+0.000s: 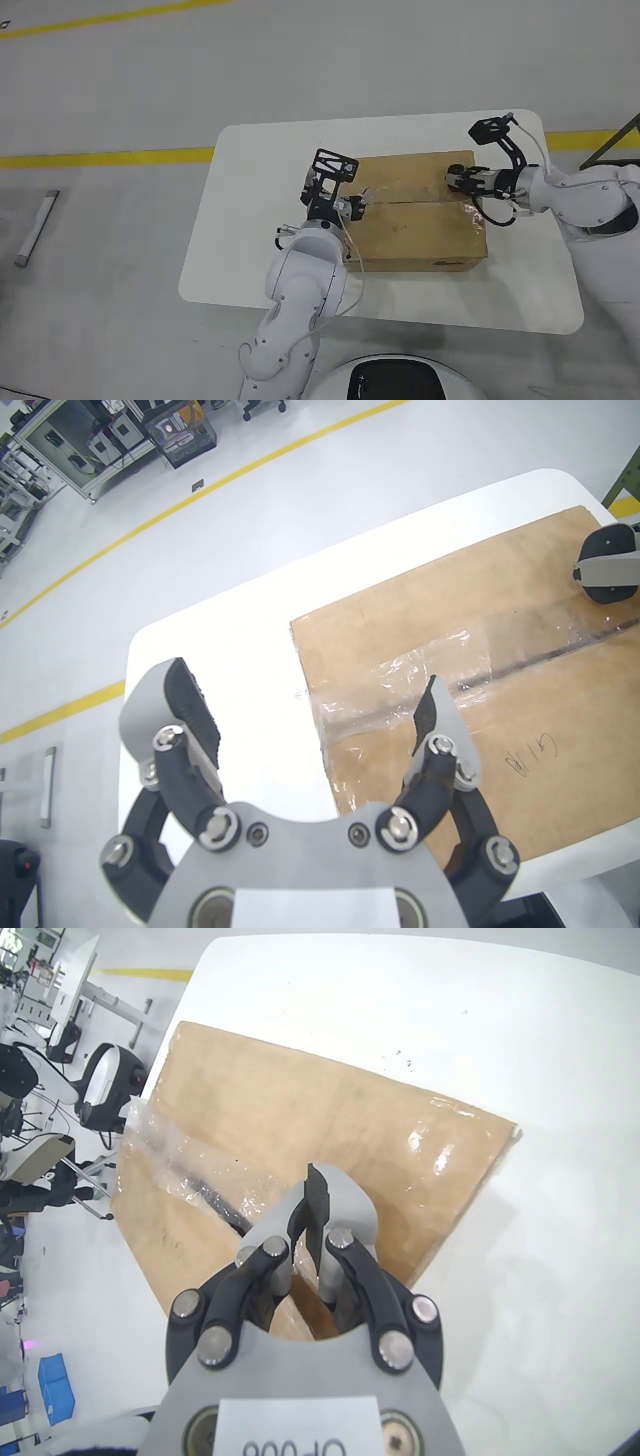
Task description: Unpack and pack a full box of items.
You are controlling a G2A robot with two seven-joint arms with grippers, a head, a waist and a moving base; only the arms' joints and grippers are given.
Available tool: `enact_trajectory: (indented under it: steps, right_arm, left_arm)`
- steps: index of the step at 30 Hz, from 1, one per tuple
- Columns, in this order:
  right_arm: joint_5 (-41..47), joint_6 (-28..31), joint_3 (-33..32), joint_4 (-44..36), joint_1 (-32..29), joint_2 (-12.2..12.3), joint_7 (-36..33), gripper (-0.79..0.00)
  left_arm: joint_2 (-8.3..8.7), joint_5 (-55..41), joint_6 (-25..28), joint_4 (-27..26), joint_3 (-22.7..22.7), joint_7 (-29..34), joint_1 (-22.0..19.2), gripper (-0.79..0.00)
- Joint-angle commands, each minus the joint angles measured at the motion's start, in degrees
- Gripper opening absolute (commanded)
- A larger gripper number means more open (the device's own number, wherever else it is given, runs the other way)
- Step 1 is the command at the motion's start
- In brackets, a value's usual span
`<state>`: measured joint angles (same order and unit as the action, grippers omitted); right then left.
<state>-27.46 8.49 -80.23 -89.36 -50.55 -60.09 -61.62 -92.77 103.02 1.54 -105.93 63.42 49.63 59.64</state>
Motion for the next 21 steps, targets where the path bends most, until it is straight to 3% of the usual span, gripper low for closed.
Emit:
enact_trajectory:
  steps: [1, 5, 10, 15, 18, 20, 21]
  right_arm:
    - [-0.3, 0.0, -0.4, -0.6, -0.1, 0.2, 0.0, -0.785]
    - [0.0, 1.5, -1.9, -3.9, -1.6, 0.4, 4.5, -0.785]
    - [3.3, 3.0, -4.0, -9.0, -6.2, 0.3, 15.3, -0.785]
    - [3.2, 1.8, -2.9, -10.4, -9.9, 0.0, 20.9, -0.767]
    - [0.5, 3.9, -2.0, -11.7, -11.1, 0.1, 22.1, -0.489]
    - [-2.6, 6.5, -1.4, -13.1, -12.2, 0.3, 22.8, -0.406]
    - [-5.7, 7.9, -1.2, -13.8, -12.8, 0.4, 22.7, -0.326]
  left_arm:
    - [-0.04, 0.0, 0.0, 0.3, -0.1, -0.1, -0.1, 0.0]
    - [-0.1, -0.1, -0.1, 0.7, -0.1, -0.2, -0.2, 0.0]
    - [-0.13, 0.5, -1.0, 0.4, 0.3, -0.5, -0.1, 0.0]
    - [-0.01, 1.3, -1.4, -0.5, 1.6, -0.4, 0.4, 0.0]
    - [0.12, 2.0, -1.1, -1.2, 2.4, 0.1, 0.8, 0.0]
    - [0.18, 2.4, -1.1, -1.6, 2.8, 0.6, 1.2, 0.0]
    - [0.21, 2.6, -1.2, -1.8, 3.0, 0.7, 1.4, 0.0]
